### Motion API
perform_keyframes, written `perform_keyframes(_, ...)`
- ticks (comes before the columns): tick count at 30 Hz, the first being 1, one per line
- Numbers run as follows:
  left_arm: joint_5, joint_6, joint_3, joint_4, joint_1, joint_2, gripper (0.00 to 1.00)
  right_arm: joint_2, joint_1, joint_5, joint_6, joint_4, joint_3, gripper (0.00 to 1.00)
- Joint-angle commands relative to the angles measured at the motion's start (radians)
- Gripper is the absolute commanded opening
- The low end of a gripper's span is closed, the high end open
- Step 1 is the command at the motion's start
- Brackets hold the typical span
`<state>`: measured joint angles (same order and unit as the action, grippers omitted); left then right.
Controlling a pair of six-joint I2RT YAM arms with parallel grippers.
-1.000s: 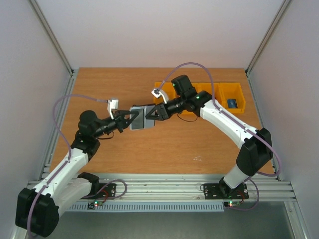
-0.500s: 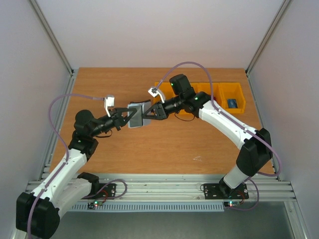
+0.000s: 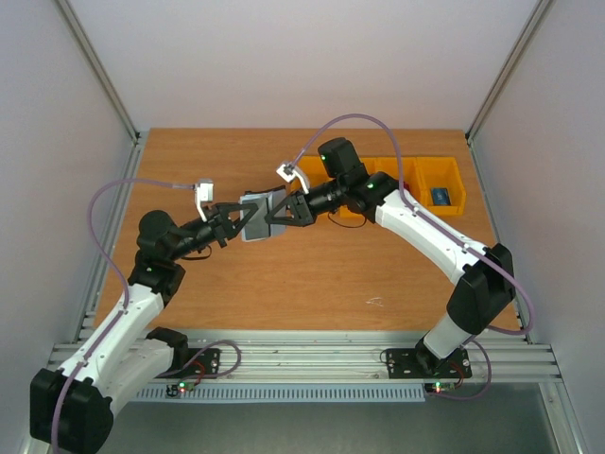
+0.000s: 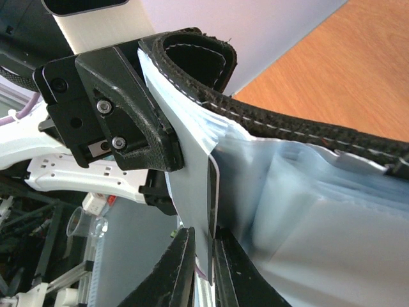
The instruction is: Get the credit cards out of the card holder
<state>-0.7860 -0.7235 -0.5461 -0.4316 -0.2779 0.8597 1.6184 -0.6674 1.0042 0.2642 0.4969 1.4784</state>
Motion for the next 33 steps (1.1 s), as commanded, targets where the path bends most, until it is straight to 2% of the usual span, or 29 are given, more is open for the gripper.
perform_keyframes(1,-0.008,-0.008,-0.017,-0.070,-0.006,-0.011,0.00,0.023,-0.034,0.111,-0.039,-0.101,0.047,0.08)
perform_keyframes(3,-0.007,-0.009,-0.014,-0.066,-0.007,-0.014,0.00,0.018,-0.034,0.127,-0.047,-0.120,0.044,0.02)
perform_keyframes(9,0.004,0.008,-0.006,-0.029,-0.005,-0.025,0.01,0.002,-0.012,0.145,-0.025,-0.078,0.039,0.01)
perform_keyframes(10,0.010,0.009,-0.004,-0.018,-0.002,-0.030,0.07,-0.006,-0.004,0.145,-0.018,-0.065,0.041,0.01)
perform_keyframes(12,0.008,0.000,0.003,-0.006,0.010,-0.033,0.33,-0.027,0.017,0.141,0.008,-0.027,0.049,0.01)
perform_keyframes(14,0.005,-0.045,0.011,0.008,0.034,-0.034,0.43,-0.043,0.033,0.129,0.053,0.049,0.075,0.01)
perform_keyframes(17,-0.022,-0.137,0.024,0.007,0.072,-0.028,0.47,-0.039,0.035,0.116,0.143,0.206,0.145,0.01)
perform_keyframes(21,-0.115,-0.129,0.012,-0.032,0.074,-0.036,0.50,-0.041,0.034,0.074,0.194,0.303,0.179,0.01)
perform_keyframes(24,-0.201,-0.102,0.001,-0.048,0.067,-0.034,0.48,-0.022,0.035,0.074,0.201,0.326,0.209,0.01)
perform_keyframes(27,-0.220,-0.079,-0.001,-0.063,0.047,-0.029,0.39,-0.003,0.034,0.085,0.198,0.319,0.232,0.01)
perform_keyframes(29,-0.228,-0.072,-0.006,-0.072,0.030,-0.024,0.29,0.005,0.035,0.094,0.193,0.312,0.244,0.01)
perform_keyframes(32,-0.228,-0.050,-0.012,-0.075,0.010,-0.020,0.06,0.013,0.033,0.102,0.182,0.299,0.249,0.01)
perform_keyframes(33,-0.225,-0.045,-0.012,-0.077,0.007,-0.018,0.01,0.015,0.033,0.100,0.182,0.297,0.249,0.01)
